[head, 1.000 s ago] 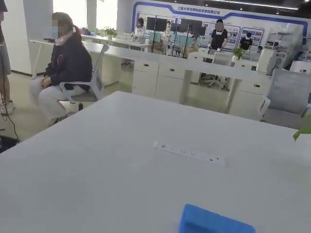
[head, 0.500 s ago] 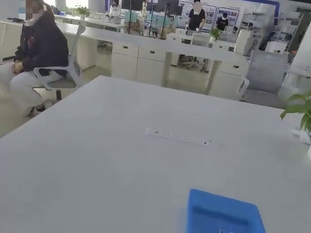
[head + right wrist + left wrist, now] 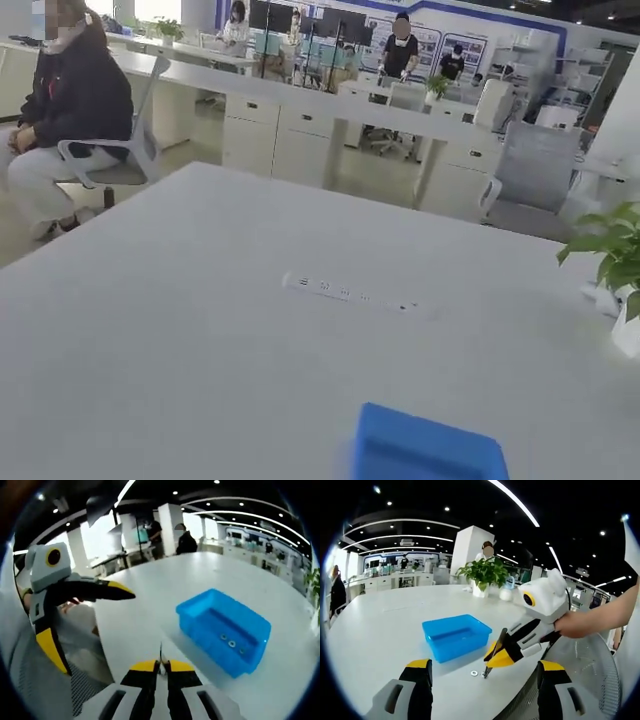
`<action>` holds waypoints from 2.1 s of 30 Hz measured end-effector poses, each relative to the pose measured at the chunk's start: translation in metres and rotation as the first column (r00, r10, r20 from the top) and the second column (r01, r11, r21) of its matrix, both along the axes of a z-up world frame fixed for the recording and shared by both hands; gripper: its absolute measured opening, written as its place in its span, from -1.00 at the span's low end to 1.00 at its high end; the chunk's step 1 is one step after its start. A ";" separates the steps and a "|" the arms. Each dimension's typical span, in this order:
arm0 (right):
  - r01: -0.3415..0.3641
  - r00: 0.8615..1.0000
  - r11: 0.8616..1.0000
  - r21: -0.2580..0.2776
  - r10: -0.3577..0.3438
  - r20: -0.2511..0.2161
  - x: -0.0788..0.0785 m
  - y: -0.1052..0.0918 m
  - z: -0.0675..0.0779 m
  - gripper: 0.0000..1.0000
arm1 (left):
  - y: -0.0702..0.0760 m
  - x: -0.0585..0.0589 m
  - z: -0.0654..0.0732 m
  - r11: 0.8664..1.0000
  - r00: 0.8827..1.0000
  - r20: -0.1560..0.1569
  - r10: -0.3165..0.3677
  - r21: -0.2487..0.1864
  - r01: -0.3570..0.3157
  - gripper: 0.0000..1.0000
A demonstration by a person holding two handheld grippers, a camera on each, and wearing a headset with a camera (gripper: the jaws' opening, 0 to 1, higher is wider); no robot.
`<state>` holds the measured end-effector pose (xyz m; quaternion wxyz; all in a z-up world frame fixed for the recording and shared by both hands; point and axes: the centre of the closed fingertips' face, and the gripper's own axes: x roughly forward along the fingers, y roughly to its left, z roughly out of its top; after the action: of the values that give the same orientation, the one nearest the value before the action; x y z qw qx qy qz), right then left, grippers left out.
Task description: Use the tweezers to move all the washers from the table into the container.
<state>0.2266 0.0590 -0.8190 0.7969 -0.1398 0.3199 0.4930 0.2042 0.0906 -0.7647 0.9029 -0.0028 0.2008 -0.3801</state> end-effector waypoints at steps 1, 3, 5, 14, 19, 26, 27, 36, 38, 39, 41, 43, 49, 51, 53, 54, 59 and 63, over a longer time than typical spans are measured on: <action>-0.023 1.000 1.000 -0.016 0.023 0.011 -0.001 0.001 0.000 -0.91 | 0.000 0.000 0.000 1.000 1.000 0.000 0.001 -0.001 -0.001 0.77; -0.075 0.995 0.995 -0.069 0.079 0.054 -0.003 0.002 -0.001 -0.91 | 0.000 0.001 0.002 1.000 1.000 0.009 0.004 -0.005 -0.004 0.77; -0.114 0.990 0.988 -0.102 0.122 0.072 -0.006 0.005 -0.001 -0.92 | 0.000 0.000 0.003 1.000 1.000 0.011 0.003 -0.002 -0.003 0.76; -0.160 0.978 0.978 -0.132 0.175 0.116 -0.005 0.010 -0.002 -0.92 | 0.000 0.002 0.001 1.000 1.000 0.006 0.014 -0.004 -0.014 0.76; -0.190 0.968 0.972 -0.142 0.209 0.138 -0.008 0.013 -0.003 -0.92 | -0.002 0.002 -0.001 1.000 1.000 -0.017 0.013 -0.011 -0.013 0.77; -0.172 0.973 0.977 -0.125 0.188 0.134 -0.011 0.005 -0.003 -0.91 | -0.001 0.003 0.001 1.000 1.000 -0.005 0.018 -0.009 -0.018 0.77; -0.171 0.974 0.978 -0.120 0.187 0.131 -0.011 0.005 -0.003 -0.91 | -0.001 0.003 0.001 1.000 1.000 -0.004 0.023 -0.008 -0.023 0.77; -0.089 0.994 0.995 -0.037 0.091 0.059 0.000 0.005 -0.001 -0.94 | 0.008 0.008 0.003 0.997 0.997 -0.005 0.078 -0.019 -0.078 0.79; -0.060 0.998 0.998 -0.003 0.060 0.028 0.001 0.005 0.002 -0.94 | 0.010 0.010 0.003 0.996 0.996 0.000 0.091 -0.020 -0.091 0.79; -0.053 0.998 0.999 0.006 0.053 0.030 0.003 0.004 0.005 -0.94 | 0.011 0.010 0.004 0.995 0.995 0.001 0.096 -0.022 -0.095 0.79; -0.041 0.999 0.999 0.026 0.040 0.019 0.005 0.004 0.011 -0.94 | 0.011 0.011 0.006 0.994 0.995 0.005 0.100 -0.031 -0.100 0.79; -0.023 1.000 0.998 0.064 0.023 0.004 0.008 0.005 0.021 -0.94 | 0.011 0.011 0.007 0.995 0.995 0.010 0.099 -0.034 -0.098 0.79; 0.006 1.000 0.994 0.113 -0.007 0.017 0.031 0.002 0.049 -0.94 | 0.010 0.010 0.006 0.996 0.996 0.022 0.086 -0.010 -0.086 0.77; 0.013 1.000 0.992 0.126 -0.016 0.025 0.041 0.002 0.058 -0.93 | 0.011 0.010 0.007 0.996 0.996 0.024 0.091 -0.013 -0.090 0.76; 0.018 0.999 0.990 0.137 -0.022 0.031 0.051 0.002 0.064 -0.93 | 0.011 0.011 0.008 0.995 0.995 0.026 0.097 -0.024 -0.096 0.76; 0.022 0.999 0.990 0.139 -0.027 0.040 0.058 0.002 0.068 -0.93 | 0.012 0.011 0.008 0.995 0.995 0.024 0.099 -0.027 -0.098 0.76; 0.039 0.997 0.991 0.129 -0.047 0.060 0.090 0.001 0.078 -0.93 | 0.011 0.010 0.007 0.995 0.995 0.025 0.095 -0.019 -0.094 0.75; 0.063 0.997 0.987 0.150 -0.070 0.041 0.115 0.004 0.080 -0.93 | 0.012 0.011 0.008 0.995 0.995 0.026 0.097 -0.022 -0.096 0.75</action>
<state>0.3411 0.0635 -0.7394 0.8283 -0.0809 0.2683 0.4851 0.2150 0.1024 -0.7569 0.9228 -0.0166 0.1844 -0.3380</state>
